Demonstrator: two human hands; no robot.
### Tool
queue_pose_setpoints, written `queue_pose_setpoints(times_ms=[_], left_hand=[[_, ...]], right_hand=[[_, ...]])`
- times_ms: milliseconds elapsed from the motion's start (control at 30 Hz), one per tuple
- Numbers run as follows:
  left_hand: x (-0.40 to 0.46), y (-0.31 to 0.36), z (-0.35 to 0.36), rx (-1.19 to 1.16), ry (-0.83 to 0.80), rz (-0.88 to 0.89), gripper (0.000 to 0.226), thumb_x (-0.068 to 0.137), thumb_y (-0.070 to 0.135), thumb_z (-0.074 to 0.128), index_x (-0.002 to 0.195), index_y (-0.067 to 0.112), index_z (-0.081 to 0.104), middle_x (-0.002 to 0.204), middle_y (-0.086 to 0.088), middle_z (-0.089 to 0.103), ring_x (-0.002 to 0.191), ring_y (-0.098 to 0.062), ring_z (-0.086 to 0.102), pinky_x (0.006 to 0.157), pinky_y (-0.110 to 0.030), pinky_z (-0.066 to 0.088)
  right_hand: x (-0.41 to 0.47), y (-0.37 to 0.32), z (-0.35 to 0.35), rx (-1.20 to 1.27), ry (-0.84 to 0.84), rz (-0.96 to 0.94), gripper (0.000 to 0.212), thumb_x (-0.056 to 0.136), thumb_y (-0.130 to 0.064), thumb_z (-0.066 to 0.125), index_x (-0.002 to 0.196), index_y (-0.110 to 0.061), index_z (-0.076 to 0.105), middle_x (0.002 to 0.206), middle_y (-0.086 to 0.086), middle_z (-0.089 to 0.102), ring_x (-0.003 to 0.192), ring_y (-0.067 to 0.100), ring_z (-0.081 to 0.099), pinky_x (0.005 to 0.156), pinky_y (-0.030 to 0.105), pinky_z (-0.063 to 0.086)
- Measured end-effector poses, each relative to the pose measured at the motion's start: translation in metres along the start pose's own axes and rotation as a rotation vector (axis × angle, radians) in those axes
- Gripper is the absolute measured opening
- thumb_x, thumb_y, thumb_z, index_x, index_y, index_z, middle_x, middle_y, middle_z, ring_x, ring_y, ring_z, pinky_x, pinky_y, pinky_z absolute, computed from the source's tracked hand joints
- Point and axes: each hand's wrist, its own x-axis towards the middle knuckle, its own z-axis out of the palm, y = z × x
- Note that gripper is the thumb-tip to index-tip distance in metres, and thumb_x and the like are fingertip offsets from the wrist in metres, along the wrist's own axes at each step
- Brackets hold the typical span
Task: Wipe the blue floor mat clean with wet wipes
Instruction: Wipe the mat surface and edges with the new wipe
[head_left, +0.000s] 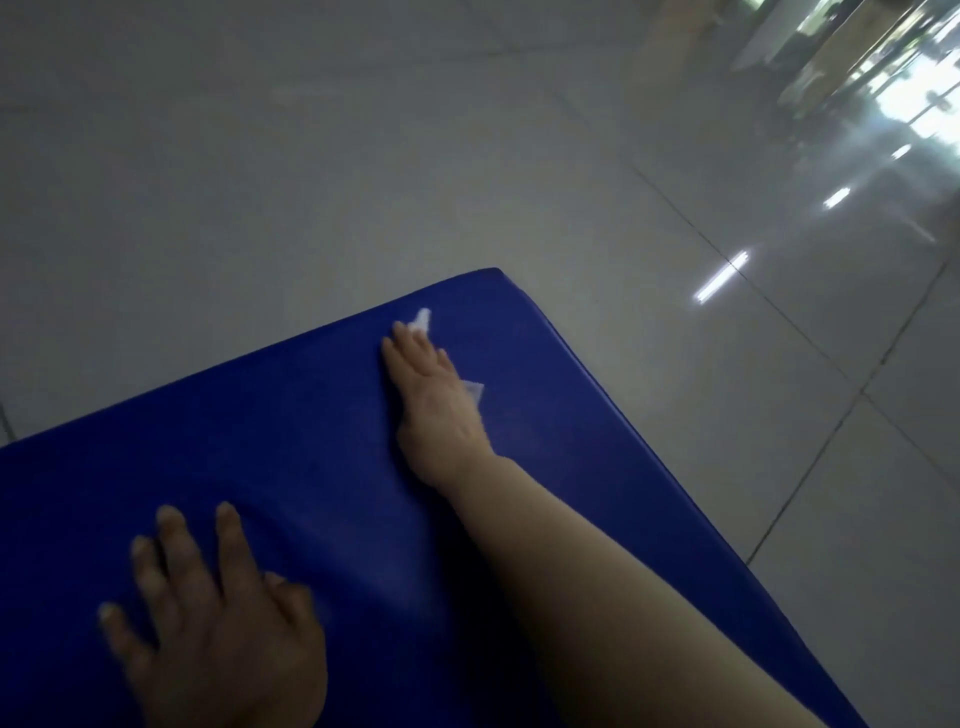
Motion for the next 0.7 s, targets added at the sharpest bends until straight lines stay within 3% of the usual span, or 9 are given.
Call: queue_pose_setpoints(times_ms=[100,167,233,300,400,533,633,700], left_hand=[[0.001,-0.005,0.007,0.001,0.083,0.033,0.058,0.087,0.023,0.037,0.144,0.012,0.040,0.156,-0.016,0.023,0.141,-0.038,0.021,0.111,-0.061,0.011],[0.002,-0.008,0.010,-0.029,0.156,0.072,0.059,0.083,0.024,0.037,0.138,0.007,0.047,0.151,-0.021,0.033,0.136,-0.042,0.028,0.108,-0.063,0.015],[0.002,-0.004,0.007,0.022,0.114,0.045,0.057,0.086,0.023,0.037,0.141,0.011,0.045,0.154,-0.016,0.027,0.139,-0.038,0.023,0.110,-0.060,0.013],[0.003,-0.002,0.004,0.044,0.047,0.023,0.062,0.086,0.030,0.030,0.145,0.015,0.039,0.158,-0.011,0.020,0.142,-0.032,0.015,0.113,-0.055,0.009],[0.004,-0.002,0.000,-0.010,0.017,0.033,0.060,0.085,0.026,0.045,0.144,0.015,0.040,0.157,-0.012,0.023,0.142,-0.033,0.018,0.113,-0.056,0.010],[0.011,-0.005,-0.015,-0.183,0.034,0.025,0.057,0.075,0.013,0.071,0.130,0.009,0.057,0.149,-0.020,0.035,0.135,-0.040,0.029,0.111,-0.063,0.015],[0.045,-0.008,-0.033,-0.294,0.160,0.350,0.036,0.081,0.010,0.064,0.118,0.007,0.065,0.140,-0.020,0.044,0.126,-0.037,0.035,0.107,-0.066,0.024],[0.080,-0.003,-0.036,-0.231,0.181,0.616,0.044,0.088,0.024,0.044,0.127,0.009,0.059,0.146,-0.014,0.040,0.133,-0.029,0.030,0.113,-0.057,0.019]], right_hand=[[0.001,0.017,-0.010,-0.076,-0.098,-0.119,0.073,0.089,0.010,0.041,0.153,-0.016,0.016,0.161,-0.004,0.002,0.146,0.016,0.006,0.117,0.026,-0.010],[0.001,0.051,-0.024,-0.056,-0.025,0.046,0.080,0.088,0.013,0.039,0.153,-0.026,0.013,0.160,-0.014,0.003,0.144,0.016,0.015,0.118,0.049,0.009],[0.003,0.071,-0.035,-0.004,0.063,0.254,0.083,0.088,0.013,0.036,0.153,-0.031,0.011,0.159,-0.017,0.007,0.146,0.016,0.012,0.115,0.053,0.019],[0.012,0.060,-0.028,0.063,0.120,0.369,0.079,0.089,0.012,0.033,0.154,-0.026,0.009,0.159,-0.012,0.006,0.147,0.014,0.005,0.113,0.031,-0.005],[0.012,0.037,-0.015,0.101,0.162,0.413,0.072,0.094,0.005,0.033,0.154,-0.023,0.005,0.160,-0.013,0.001,0.147,0.010,-0.001,0.116,0.035,-0.007],[0.012,0.041,-0.017,0.089,0.194,0.421,0.065,0.098,-0.003,0.032,0.154,-0.025,0.009,0.159,-0.018,0.004,0.146,0.007,0.000,0.107,0.025,-0.007],[0.015,0.042,-0.015,0.101,0.191,0.411,0.063,0.098,-0.003,0.032,0.153,-0.025,0.011,0.158,-0.019,0.005,0.145,0.004,0.001,0.109,0.024,-0.008],[0.014,0.042,-0.014,0.120,0.185,0.422,0.063,0.098,-0.004,0.033,0.153,-0.027,0.014,0.158,-0.020,0.006,0.145,0.004,0.002,0.116,0.032,-0.004]])
